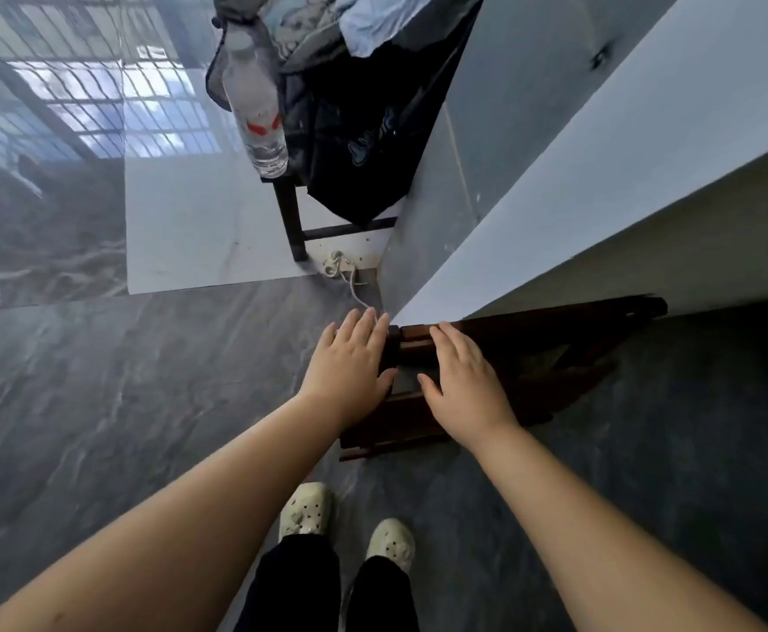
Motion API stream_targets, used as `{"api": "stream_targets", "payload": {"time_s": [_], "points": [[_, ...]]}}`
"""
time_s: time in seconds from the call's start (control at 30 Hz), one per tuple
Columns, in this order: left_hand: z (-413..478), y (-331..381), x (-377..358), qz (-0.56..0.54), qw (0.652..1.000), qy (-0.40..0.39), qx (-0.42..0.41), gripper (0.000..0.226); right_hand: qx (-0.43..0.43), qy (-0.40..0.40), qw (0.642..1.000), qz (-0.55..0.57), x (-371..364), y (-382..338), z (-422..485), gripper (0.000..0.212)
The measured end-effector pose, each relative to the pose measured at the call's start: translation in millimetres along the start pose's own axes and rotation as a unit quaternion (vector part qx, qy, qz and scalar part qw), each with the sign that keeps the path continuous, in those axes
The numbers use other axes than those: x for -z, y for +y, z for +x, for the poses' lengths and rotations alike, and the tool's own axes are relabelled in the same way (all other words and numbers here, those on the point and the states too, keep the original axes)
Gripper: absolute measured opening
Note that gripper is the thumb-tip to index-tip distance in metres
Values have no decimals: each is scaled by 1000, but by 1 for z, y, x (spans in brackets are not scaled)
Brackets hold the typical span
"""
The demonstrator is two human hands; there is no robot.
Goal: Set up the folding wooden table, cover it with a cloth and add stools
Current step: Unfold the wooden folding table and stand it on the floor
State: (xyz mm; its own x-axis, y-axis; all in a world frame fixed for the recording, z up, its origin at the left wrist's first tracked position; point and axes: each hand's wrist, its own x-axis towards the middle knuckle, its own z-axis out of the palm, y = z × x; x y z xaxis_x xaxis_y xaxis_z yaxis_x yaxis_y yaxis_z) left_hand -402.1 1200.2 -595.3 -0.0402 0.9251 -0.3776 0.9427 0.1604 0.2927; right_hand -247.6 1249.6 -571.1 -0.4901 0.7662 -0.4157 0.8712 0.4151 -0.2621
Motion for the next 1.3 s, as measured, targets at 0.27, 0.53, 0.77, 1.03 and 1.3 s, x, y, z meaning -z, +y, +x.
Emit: {"api": "stream_targets", "payload": {"time_s": [0.27,0.53,0.77,1.03,1.3], "points": [[33,-13,-33,-1,999,23,-32,69,34,-13,999,-17,-35,10,35,63],[32,-12,-44,-85,995,45,-4,57,35,49,998,-18,-46,14,35,60],[1,-8,-55,-109,991,73,-2,51,64,77,995,-12,-57,16,9,51],[-53,14,-77,-120,985,118,-28,53,62,111,990,58,-70,24,-45,42],[-91,43,-91,-138,984,117,0,52,-240,298,849,364,-89,10,-92,36]]}}
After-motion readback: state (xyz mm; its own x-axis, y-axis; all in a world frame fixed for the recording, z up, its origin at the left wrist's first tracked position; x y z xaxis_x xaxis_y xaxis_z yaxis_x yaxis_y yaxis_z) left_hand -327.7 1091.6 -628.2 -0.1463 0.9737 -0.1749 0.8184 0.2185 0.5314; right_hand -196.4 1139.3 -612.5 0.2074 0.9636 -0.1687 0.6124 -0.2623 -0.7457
